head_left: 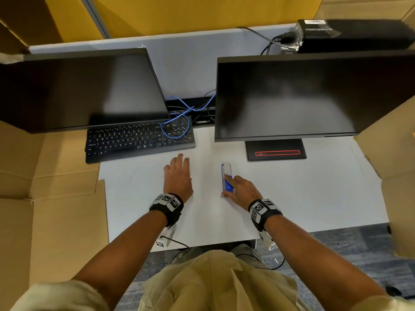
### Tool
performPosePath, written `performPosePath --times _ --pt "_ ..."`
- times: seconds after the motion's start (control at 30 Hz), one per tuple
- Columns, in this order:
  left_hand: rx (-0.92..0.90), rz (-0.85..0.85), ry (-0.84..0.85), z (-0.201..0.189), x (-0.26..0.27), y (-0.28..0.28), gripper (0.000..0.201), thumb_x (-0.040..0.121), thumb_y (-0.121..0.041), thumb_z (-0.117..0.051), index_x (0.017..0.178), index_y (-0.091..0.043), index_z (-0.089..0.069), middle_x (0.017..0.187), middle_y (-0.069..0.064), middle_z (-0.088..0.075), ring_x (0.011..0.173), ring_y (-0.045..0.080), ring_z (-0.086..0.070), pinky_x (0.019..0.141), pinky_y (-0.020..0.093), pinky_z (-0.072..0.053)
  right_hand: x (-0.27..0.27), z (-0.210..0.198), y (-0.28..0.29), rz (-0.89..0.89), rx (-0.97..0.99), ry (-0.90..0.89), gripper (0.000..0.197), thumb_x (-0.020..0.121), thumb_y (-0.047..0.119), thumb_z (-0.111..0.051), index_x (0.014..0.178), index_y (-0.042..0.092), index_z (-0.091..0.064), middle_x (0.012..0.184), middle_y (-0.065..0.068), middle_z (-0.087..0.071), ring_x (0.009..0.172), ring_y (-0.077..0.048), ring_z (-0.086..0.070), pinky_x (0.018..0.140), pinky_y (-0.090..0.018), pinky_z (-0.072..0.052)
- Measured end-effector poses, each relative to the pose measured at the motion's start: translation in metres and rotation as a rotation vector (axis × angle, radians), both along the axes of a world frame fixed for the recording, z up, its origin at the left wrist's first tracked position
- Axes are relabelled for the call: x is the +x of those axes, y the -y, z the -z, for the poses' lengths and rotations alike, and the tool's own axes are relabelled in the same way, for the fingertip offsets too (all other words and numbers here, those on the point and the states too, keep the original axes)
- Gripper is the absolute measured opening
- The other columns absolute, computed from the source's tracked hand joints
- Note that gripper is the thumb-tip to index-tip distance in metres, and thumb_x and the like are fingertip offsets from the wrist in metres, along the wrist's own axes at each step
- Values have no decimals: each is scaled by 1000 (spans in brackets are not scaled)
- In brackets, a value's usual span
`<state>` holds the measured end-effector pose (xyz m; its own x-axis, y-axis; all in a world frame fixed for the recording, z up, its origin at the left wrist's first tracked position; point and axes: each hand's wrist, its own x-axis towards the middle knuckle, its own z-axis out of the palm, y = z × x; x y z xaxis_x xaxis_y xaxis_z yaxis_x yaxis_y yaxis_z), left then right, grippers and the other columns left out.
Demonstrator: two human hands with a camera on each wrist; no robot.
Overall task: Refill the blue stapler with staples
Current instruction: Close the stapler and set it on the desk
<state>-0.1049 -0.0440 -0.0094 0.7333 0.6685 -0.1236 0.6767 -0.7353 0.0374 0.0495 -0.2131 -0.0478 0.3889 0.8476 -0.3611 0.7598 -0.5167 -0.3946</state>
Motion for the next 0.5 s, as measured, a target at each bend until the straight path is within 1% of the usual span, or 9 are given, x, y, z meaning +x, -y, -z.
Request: performPosePath --times 0.1,0.13,0.17,0.23,0.27,0.33,0.4,0.5 --pt "-11 -177 -79 5 -10 -13 75 81 -27 -63 145 -10 -28 155 20 -24 141 37 -26 110 54 -28 2 -1 -4 9 1 -7 66 93 49 -50 147 18 -27 126 -10 -51 109 -25 -55 92 -32 -48" --pt "-40 -231 -99 7 -12 -16 78 81 -27 -63 147 -10 -24 154 20 -26 140 38 -27 110 54 -29 2 -2 -5 7 0 -1 66 93 49 -49 147 18 -26 126 -9 -51 108 -25 -55 92 -32 -48" --pt "-85 -266 -112 9 -13 -18 81 82 -26 -64 148 -8 -20 150 20 -32 136 38 -34 107 52 -34 3 -2 -6 3 1 12 66 93 49 -49 147 19 -26 125 -10 -51 107 -26 -56 91 -32 -49" --pt "-196 -286 -104 11 -12 -19 80 82 -15 -65 147 -5 -19 136 19 -46 121 34 -48 95 44 -47 4 -2 -7 -6 5 45 64 93 50 -48 146 19 -27 121 -10 -52 102 -26 -58 88 -32 -50" --pt "-239 -273 -90 13 -10 -18 76 82 -9 -63 145 -4 -22 130 18 -49 117 33 -51 90 41 -50 5 -2 -8 -9 7 59 64 94 49 -48 146 19 -27 120 -10 -53 100 -25 -58 86 -32 -51" --pt "-287 -204 -70 14 -3 -15 64 82 -3 -61 138 -1 -31 126 18 -52 114 32 -51 87 38 -50 5 -3 -8 -12 8 79 63 94 48 -48 146 20 -28 118 -10 -53 98 -25 -59 85 -32 -52" --pt "-322 -107 -58 15 9 -9 56 82 0 -61 133 -1 -37 125 19 -52 113 33 -51 86 39 -50 5 -3 -9 -7 10 83 62 94 47 -49 146 20 -29 117 -10 -53 98 -26 -59 84 -33 -52" --pt "-365 9 -44 14 32 0 51 80 5 -58 128 -1 -42 126 19 -52 113 36 -50 87 43 -50 6 -3 -12 -2 5 86 62 93 47 -50 146 21 -30 117 -10 -53 97 -27 -59 85 -35 -53"
